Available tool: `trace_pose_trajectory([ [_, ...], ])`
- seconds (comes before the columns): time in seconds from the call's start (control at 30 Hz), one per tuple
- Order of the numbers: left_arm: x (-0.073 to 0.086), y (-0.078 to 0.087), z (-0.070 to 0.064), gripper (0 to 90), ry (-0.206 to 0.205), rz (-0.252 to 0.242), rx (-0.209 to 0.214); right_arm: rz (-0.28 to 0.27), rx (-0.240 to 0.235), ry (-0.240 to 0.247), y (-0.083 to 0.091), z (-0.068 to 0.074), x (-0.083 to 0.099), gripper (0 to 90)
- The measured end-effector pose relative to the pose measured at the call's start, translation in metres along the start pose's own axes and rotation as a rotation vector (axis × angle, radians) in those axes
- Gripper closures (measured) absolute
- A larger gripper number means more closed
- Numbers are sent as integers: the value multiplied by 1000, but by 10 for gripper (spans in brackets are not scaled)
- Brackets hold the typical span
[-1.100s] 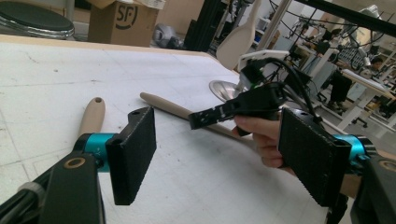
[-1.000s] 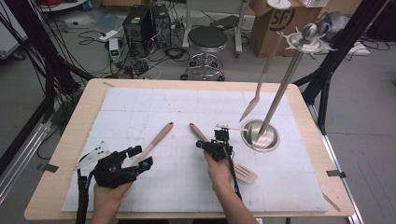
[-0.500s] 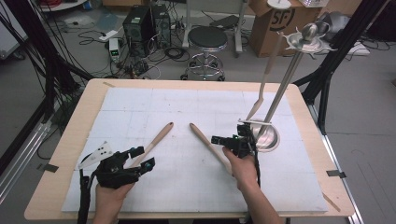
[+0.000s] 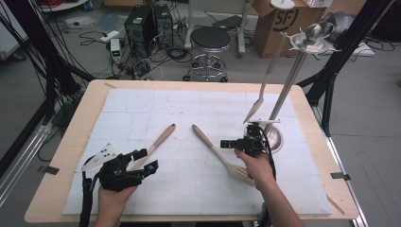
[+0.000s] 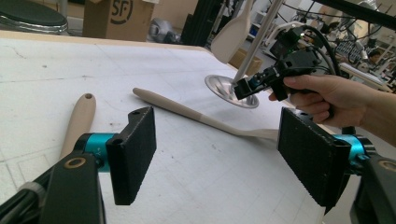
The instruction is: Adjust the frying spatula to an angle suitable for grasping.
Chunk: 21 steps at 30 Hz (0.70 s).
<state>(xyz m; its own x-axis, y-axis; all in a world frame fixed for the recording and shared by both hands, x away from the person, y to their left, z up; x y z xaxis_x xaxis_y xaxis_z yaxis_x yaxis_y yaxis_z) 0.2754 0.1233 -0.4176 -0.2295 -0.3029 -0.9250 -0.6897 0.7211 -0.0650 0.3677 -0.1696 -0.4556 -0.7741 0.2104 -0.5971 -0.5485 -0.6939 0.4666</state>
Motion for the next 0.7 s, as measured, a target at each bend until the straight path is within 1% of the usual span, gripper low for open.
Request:
trace_pose_trajectory([
  [0.03, 0, 0, 1, 289, 0, 0, -1, 3, -2, 3, -1, -2, 0, 588],
  [0.13, 0, 0, 1, 289, 4, 0, -1, 3, -6, -8, 0, -7, -3, 588],
  [0.23, 1, 0, 1, 289, 4, 4, -1, 19, -6, -8, 1, -11, -2, 587],
  [0.33, 2, 0, 1, 289, 3, 7, -2, 34, -11, -10, 0, -12, -2, 582],
  [0.37, 2, -1, 1, 289, 3, 6, -2, 37, -10, -4, -1, -13, -1, 582],
  [0.5, 2, -1, 1, 289, 2, 4, -1, 77, -12, -5, -5, -12, 3, 581],
  [0.53, 2, -2, 1, 289, 4, 7, -2, 76, -13, -7, -7, -13, 3, 579],
  [0.57, 2, -2, 1, 289, 5, 5, -2, 88, -13, -10, -8, -13, 3, 579],
  [0.6, 2, -2, 1, 289, 4, 5, -1, 94, -15, -3, -10, -14, 4, 579],
  [0.67, 2, -3, 1, 289, 2, 8, 1, 111, -17, -11, -13, -15, 6, 578],
  [0.7, 3, -3, 1, 289, 3, 9, 1, 113, -18, -4, -14, -16, 6, 577],
])
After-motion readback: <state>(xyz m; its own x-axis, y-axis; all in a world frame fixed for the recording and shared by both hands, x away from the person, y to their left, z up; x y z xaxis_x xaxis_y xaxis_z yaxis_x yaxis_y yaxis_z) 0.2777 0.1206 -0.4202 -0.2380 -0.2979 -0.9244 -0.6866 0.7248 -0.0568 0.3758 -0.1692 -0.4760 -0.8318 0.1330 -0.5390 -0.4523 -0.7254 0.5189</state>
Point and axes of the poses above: each handheld gripper's, and its own axes: y roughly backward along the jaws, x roughly out of its underside, z roughly to its left, the point moved 8 cm from there along -y, roughly forward along the jaws, and after that the axes turned 15 degrees about -z, right-handed, at the moved point
